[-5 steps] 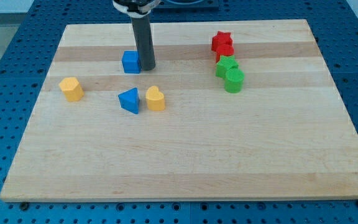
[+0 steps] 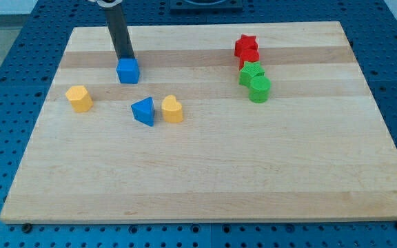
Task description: Push the blue cube into the blue triangle
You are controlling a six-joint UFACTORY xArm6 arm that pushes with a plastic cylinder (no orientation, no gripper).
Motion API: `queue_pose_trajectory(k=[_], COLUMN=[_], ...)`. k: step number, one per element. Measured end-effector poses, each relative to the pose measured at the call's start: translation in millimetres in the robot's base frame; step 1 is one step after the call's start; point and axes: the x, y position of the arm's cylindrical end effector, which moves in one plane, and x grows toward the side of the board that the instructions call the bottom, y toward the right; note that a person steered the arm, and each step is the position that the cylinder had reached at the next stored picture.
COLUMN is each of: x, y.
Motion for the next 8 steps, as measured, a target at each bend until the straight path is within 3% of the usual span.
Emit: queue_pose_trajectory(k=[3,8], x=[16.7,96.5], y=[15.7,15.9])
